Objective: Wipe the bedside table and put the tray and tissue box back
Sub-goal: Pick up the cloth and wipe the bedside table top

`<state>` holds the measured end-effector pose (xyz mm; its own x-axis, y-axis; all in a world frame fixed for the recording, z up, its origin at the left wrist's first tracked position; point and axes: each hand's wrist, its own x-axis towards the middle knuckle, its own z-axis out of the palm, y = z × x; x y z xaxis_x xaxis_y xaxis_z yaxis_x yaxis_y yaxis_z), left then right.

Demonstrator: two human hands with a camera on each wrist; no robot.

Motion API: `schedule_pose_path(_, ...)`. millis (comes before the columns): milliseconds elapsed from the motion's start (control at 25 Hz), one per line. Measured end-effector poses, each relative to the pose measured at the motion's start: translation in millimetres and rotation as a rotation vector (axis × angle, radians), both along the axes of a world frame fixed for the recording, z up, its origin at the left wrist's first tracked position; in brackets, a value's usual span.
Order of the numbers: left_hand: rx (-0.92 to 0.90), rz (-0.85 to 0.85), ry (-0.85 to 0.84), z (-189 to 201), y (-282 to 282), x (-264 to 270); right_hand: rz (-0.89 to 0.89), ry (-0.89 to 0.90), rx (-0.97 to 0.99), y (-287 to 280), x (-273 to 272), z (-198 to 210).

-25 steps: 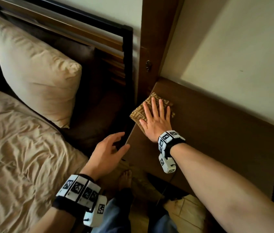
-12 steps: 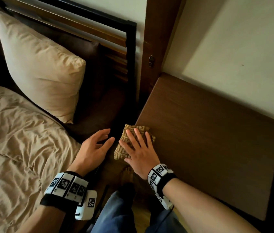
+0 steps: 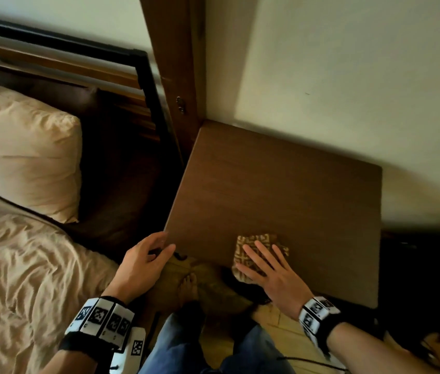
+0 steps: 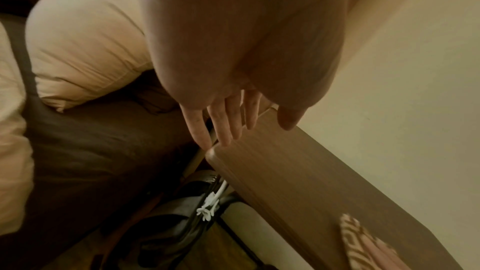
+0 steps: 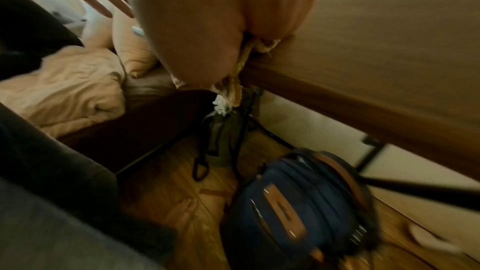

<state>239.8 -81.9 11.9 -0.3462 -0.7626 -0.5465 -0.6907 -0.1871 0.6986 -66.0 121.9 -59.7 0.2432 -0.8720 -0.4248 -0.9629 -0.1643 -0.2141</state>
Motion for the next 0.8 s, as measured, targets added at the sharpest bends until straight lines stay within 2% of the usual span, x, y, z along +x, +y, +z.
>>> schedule_pose_path(160, 0.023, -0.118, -0.017, 2.1, 11.8, -40.5, -0.157, 0.065, 0.167, 75.2, -61.6, 16.9)
schedule_pose_path(240, 0.035, -0.213, -0.005, 10.9, 19.6, -71.2, -0.297, -0.02, 0.254, 103.7, -85.1, 35.3)
schedule_pose_path(320, 0.01, -0.342, -0.022, 23.5, 31.3, -107.7, -0.564, -0.216, 0.338, 123.8, -99.7, 63.4)
schedule_pose_path(440, -0.053, -0.551, -0.017, 44.7, 57.4, -163.4, -1.139, -0.599, 0.29, 137.3, -105.6, 105.0)
schedule_pose_path(520, 0.008, -0.693, 0.025, 57.9, 71.4, -193.9, -1.502, -0.886, 0.276, 134.6, -107.1, 122.8)
schedule_pose_path(560, 0.062, -0.761, 0.047, 65.0, 79.4, -208.9, -1.647, -1.089, 0.285, 133.8, -109.7, 132.2)
schedule_pose_path(600, 0.123, -0.809, 0.073, 72.3, 87.7, -222.3, -1.727, -1.277, 0.29, 130.5, -110.7, 146.5)
schedule_pose_path(680, 0.244, -0.843, 0.122, 86.1, 104.0, -244.5, -1.732, -1.516, 0.302, 122.5, -110.7, 178.1)
schedule_pose_path(800, 0.38, -0.728, 0.24, 103.4, 124.5, -264.9, -1.668, -1.676, 0.318, 120.5, -113.9, 199.8)
